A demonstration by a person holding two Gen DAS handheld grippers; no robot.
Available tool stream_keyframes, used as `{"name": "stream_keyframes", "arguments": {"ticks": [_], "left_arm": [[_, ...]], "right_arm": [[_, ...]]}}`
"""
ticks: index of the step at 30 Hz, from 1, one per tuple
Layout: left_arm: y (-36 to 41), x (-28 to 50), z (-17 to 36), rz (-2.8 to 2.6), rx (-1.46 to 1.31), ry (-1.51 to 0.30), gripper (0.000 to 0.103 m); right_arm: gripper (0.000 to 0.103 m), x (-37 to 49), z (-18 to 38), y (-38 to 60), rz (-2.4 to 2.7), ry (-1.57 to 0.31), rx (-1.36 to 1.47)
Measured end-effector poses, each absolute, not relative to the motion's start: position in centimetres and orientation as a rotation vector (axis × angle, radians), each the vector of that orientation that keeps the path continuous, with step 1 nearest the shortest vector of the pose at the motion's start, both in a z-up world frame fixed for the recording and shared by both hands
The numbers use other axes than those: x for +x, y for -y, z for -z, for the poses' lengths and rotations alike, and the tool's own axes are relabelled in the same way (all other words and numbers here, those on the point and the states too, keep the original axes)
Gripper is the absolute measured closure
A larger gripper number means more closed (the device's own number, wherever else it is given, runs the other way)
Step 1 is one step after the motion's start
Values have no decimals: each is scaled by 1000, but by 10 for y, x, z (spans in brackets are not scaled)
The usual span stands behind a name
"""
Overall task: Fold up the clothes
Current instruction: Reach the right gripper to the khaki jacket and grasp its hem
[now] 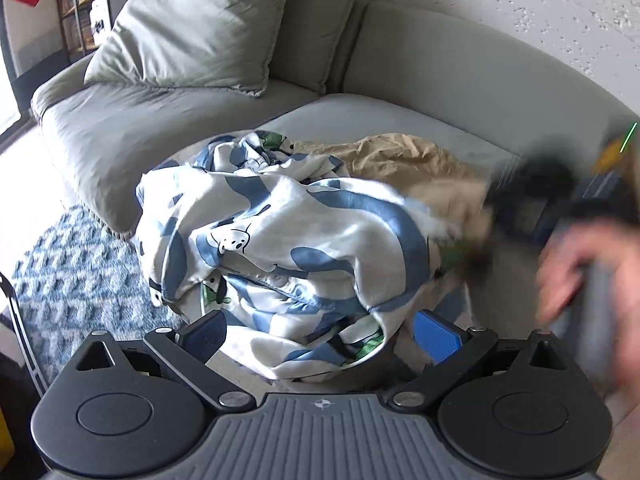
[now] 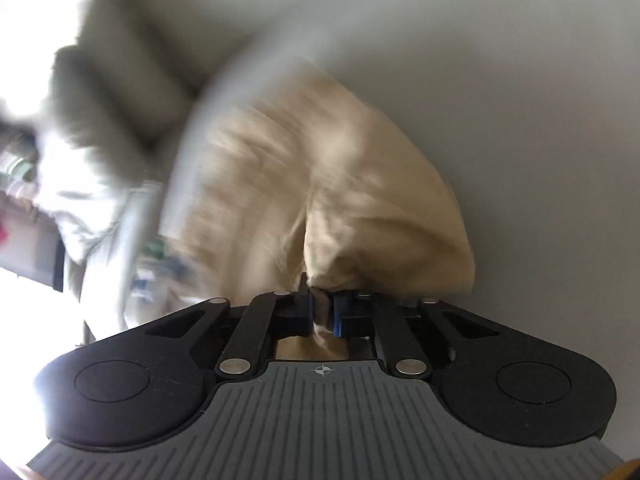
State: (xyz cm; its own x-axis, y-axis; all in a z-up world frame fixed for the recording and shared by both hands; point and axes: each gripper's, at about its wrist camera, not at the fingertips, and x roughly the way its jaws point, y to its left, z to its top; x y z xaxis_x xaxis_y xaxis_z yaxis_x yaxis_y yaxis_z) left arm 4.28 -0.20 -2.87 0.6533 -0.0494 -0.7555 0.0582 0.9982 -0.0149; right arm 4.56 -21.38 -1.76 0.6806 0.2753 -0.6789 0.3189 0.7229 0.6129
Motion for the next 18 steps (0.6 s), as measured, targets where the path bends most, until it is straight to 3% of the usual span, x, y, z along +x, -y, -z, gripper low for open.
{"name": "stream_keyframes", "arguments": {"ticks": [4,8,9,11,12,13,15,18], "left_arm": [[-1,44,29,30,-22,-851,4],[6,47,18,54,-66,-829,4],[9,48,14,57,-75,-822,4],[14,46,4,71,-79,-803,4],[17,42,1,83,-75,-793,4],[19,39,-3,95,-71,-782,4],[28,31,-5,139,-44,-782,4],[47,20,2,205,11,-806,4]], "right_arm": [[96,6,-125,226,24,-366,505],[96,-75,-227,214,187,75,-26],[95,-89,-237,209,175,101,-134],[91,-102,-242,197,116,-38,-319],[80,-104,-234,193,79,-155,-359],[60,-106,-213,191,18,-329,-361],[45,-121,-167,189,-106,-631,-322],[46,-164,-102,195,-219,-929,-184]]}}
